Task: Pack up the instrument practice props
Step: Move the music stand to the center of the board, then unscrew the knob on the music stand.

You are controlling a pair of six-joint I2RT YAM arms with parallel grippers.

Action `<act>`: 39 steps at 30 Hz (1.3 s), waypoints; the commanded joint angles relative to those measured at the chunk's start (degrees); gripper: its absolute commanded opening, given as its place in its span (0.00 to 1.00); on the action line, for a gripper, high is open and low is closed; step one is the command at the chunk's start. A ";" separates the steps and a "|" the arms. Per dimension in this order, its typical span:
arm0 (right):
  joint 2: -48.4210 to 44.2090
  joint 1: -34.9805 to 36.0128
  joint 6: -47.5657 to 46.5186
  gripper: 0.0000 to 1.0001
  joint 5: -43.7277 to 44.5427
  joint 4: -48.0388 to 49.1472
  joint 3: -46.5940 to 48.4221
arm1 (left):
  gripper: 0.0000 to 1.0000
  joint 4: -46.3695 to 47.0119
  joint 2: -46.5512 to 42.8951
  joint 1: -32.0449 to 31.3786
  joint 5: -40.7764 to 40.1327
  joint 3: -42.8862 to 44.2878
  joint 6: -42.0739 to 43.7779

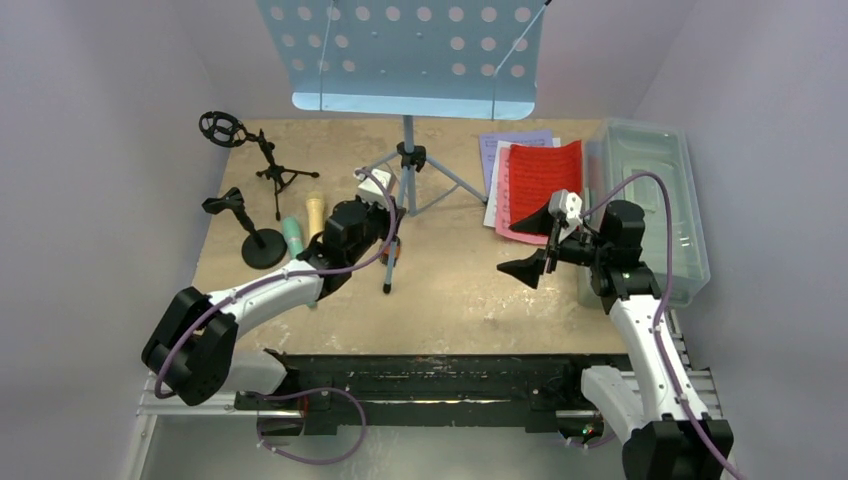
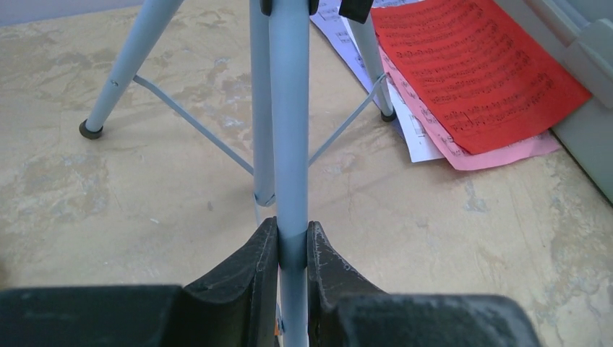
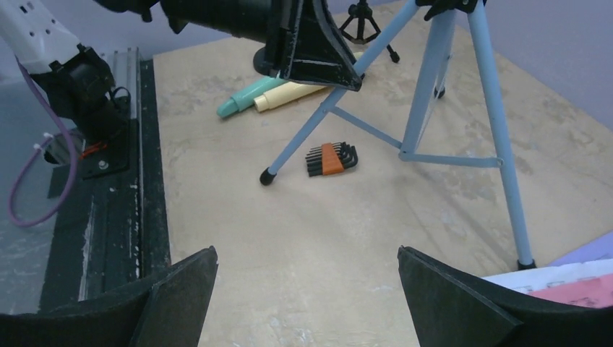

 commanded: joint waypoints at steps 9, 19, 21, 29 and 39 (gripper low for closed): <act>14.83 3.57 47.13 0.95 8.05 36.72 -3.22 | 0.00 2.12 -5.03 -8.62 -7.35 -4.96 -17.58; 31.94 15.62 55.09 0.86 21.01 39.00 13.24 | 0.00 1.80 -7.15 -10.63 -9.67 -6.26 -21.31; 34.94 16.86 57.74 0.81 22.87 41.91 15.67 | 0.00 1.89 -7.54 -10.61 -9.71 -6.46 -21.55; 42.30 22.16 61.47 0.65 24.66 47.03 20.74 | 0.00 1.36 -8.30 -10.64 -9.75 -7.01 -22.02; 41.75 22.45 62.01 0.43 26.39 54.56 19.13 | 0.00 1.90 -8.19 -10.71 -9.01 -7.17 -22.91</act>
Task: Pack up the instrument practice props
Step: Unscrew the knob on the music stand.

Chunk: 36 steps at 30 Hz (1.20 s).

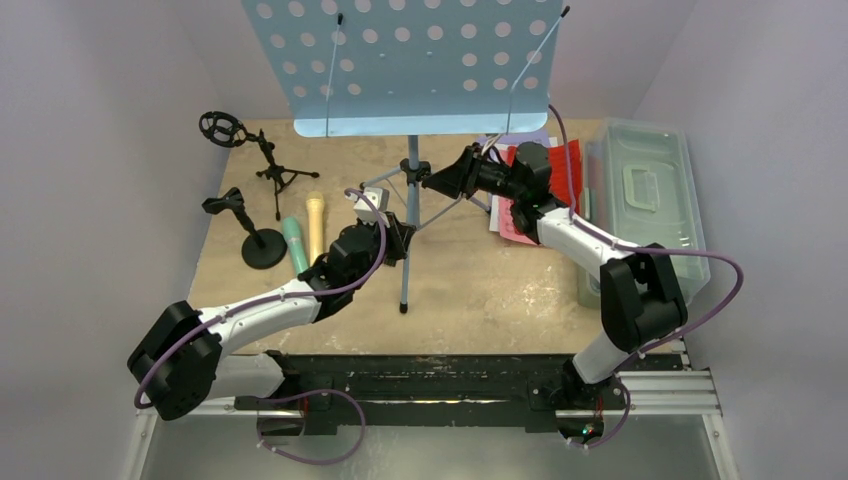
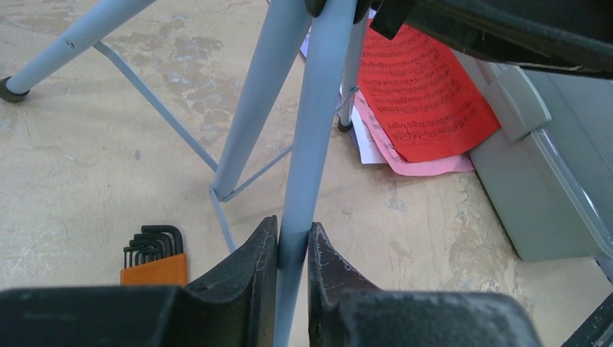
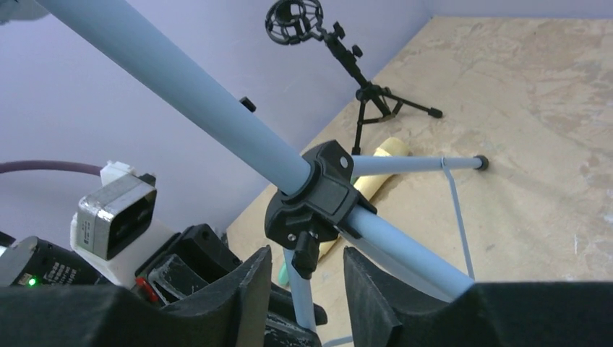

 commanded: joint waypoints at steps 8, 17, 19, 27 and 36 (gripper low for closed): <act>-2.12 0.45 -5.87 0.32 4.14 6.52 -0.52 | 0.00 1.42 -1.37 -0.70 1.47 -0.68 -5.79; -5.48 1.61 -20.30 0.11 8.20 1.90 -2.96 | 0.00 1.22 -1.90 -0.64 1.81 -0.68 -6.51; -6.43 2.13 -25.48 0.08 9.75 0.01 -2.96 | 0.00 1.24 -2.05 -0.66 2.03 -0.68 -6.67; -10.24 6.09 -49.74 0.06 17.07 -3.52 -5.47 | 0.00 1.07 -2.34 -0.66 2.69 -0.61 -7.07; -10.43 10.86 -74.37 0.08 26.38 -5.04 -7.27 | 0.00 0.64 -2.21 -0.67 2.72 -0.30 -7.15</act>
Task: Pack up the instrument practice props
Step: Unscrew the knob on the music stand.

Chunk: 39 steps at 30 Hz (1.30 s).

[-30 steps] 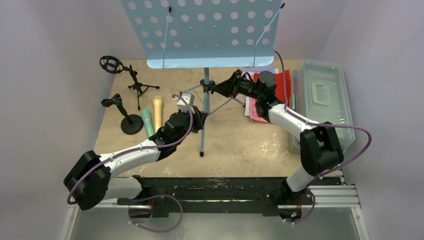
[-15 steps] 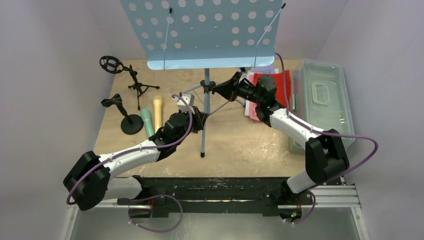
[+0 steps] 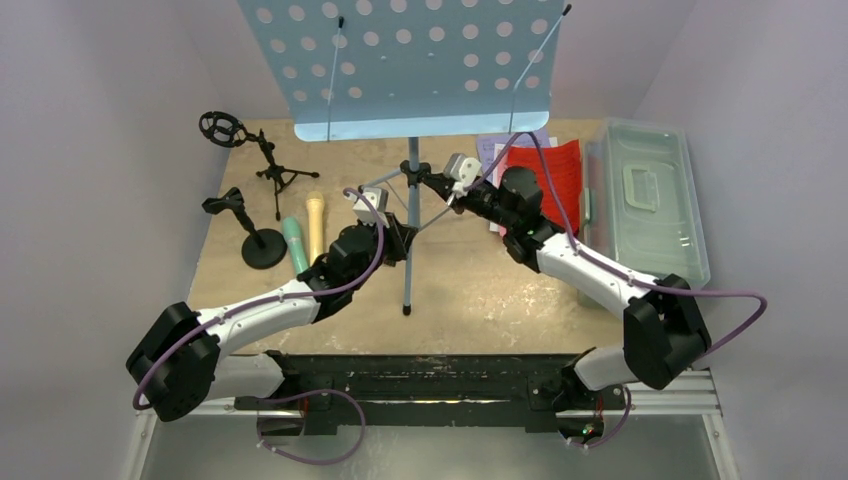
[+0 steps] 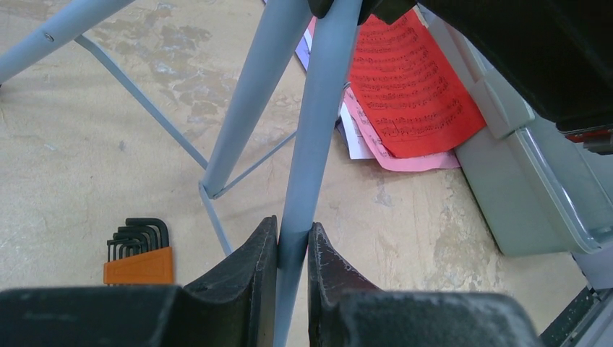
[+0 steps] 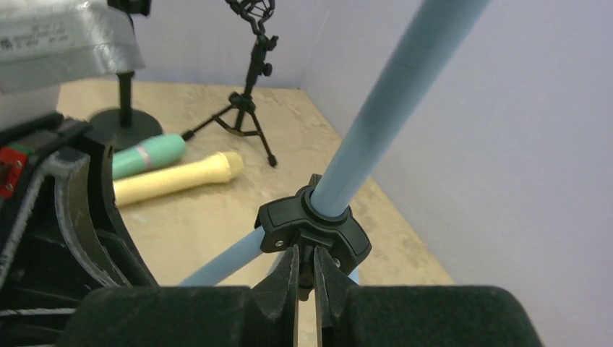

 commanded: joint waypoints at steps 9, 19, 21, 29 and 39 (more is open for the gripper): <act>-0.57 6.72 -49.03 0.10 22.53 5.20 -9.85 | 0.00 0.97 -1.76 -0.40 1.88 -0.13 -4.19; -2.18 7.94 -45.75 0.42 23.85 5.65 -11.59 | 0.00 0.51 -2.01 -0.43 1.57 -0.09 -4.02; -3.72 7.98 -41.93 0.58 22.56 2.39 -10.76 | 0.04 0.03 -2.22 -0.39 1.05 -0.07 -4.00; -12.99 4.64 -29.79 0.94 9.60 -14.07 -9.74 | 0.37 -2.36 -4.46 -0.39 -0.36 -0.36 -3.36; -16.72 -7.47 -19.50 0.98 -14.47 -26.85 -7.61 | 0.65 -7.39 -10.82 -0.40 0.33 -2.24 -0.76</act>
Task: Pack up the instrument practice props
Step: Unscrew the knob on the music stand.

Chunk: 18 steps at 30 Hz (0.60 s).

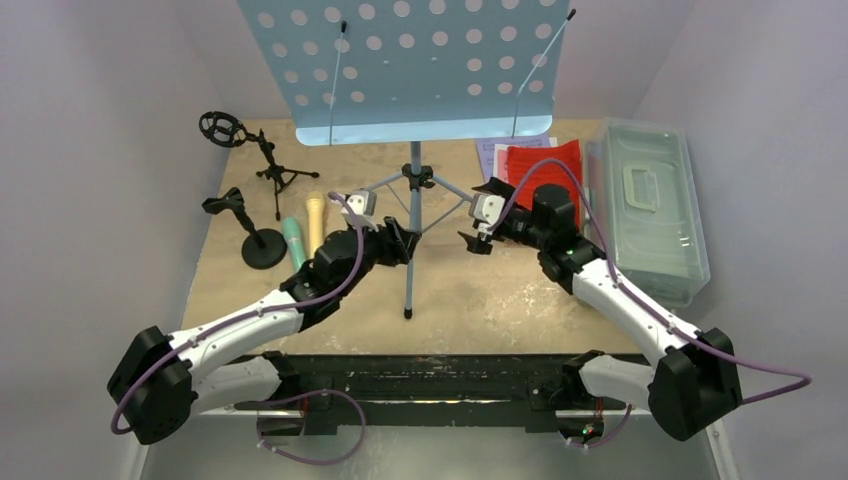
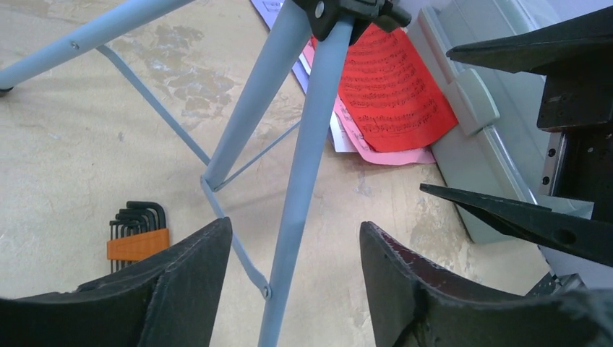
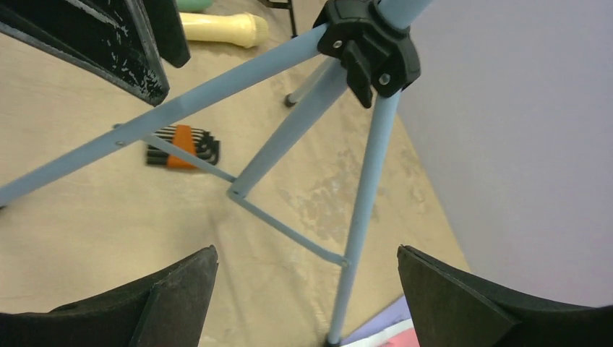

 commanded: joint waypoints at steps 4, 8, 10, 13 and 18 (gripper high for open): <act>-0.48 -5.36 12.77 0.99 -18.23 -4.07 2.48 | 0.74 -4.72 -7.65 -0.27 -1.25 -3.38 0.99; 2.12 -7.08 18.34 0.99 -23.34 -5.40 4.27 | 0.88 -8.35 -11.90 -0.29 -3.14 -4.73 0.63; 3.13 -7.66 20.87 0.99 -25.69 -5.92 5.12 | 0.95 -10.02 -13.96 -0.29 -4.20 -5.69 -0.04; 3.78 -8.20 25.92 0.99 -28.77 -3.84 5.23 | 1.00 -11.86 -16.85 -0.27 -4.92 -6.96 -0.90; 3.09 -8.27 36.58 0.99 -31.33 1.81 4.49 | 1.00 -13.21 -20.80 -0.28 -3.05 -8.45 -0.90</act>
